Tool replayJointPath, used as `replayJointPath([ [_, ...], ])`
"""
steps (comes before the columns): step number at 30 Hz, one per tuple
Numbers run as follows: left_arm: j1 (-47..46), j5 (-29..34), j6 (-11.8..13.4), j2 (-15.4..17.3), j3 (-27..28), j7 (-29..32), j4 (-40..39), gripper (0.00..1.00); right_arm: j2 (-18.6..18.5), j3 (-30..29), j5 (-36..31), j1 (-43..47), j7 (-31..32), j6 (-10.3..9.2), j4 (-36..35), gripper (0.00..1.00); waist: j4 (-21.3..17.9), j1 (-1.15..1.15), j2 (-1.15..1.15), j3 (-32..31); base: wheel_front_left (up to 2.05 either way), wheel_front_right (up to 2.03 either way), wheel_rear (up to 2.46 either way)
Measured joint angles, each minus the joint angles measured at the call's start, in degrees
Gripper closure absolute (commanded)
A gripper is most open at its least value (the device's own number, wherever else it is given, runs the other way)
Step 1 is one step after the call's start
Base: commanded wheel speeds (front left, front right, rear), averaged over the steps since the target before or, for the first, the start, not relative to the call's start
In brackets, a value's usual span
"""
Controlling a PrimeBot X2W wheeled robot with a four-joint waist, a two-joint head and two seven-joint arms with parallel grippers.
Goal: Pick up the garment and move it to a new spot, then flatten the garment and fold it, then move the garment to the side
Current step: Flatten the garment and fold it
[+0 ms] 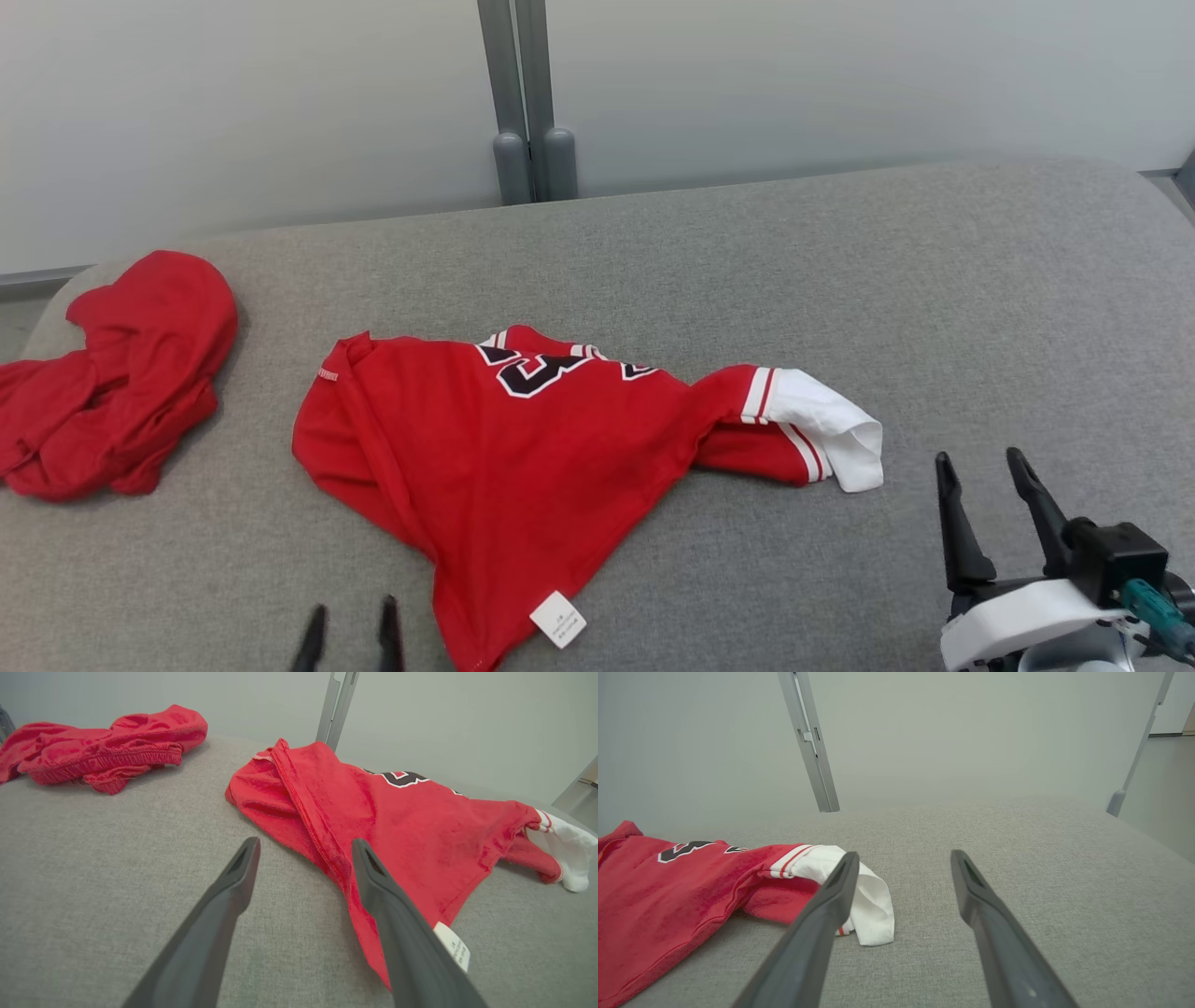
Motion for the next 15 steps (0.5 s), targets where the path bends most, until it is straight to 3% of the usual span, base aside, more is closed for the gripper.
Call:
replayJointPath([
  [3,1.22,-3.76,-1.12,-0.2,-4.08,0.4,3.58,0.0,-2.76,3.49,-0.42,-2.49,0.0,0.0,5.05,0.0,-0.27,0.0,0.0,0.31,0.0,0.0,0.0],
  [7,0.16,-4.87,-2.26,-0.2,-8.71,6.67,6.67,0.0,-6.12,7.4,-1.45,-8.31,0.09,0.0,15.24,0.0,0.37,0.0,0.0,1.13,0.0,0.0,0.0],
  [15,-4.55,-8.14,-2.52,-0.14,-12.22,11.69,9.94,0.0,-8.39,16.28,0.91,-19.18,1.8,0.0,28.46,0.0,1.92,0.0,0.0,3.93,0.0,0.0,0.0],
])
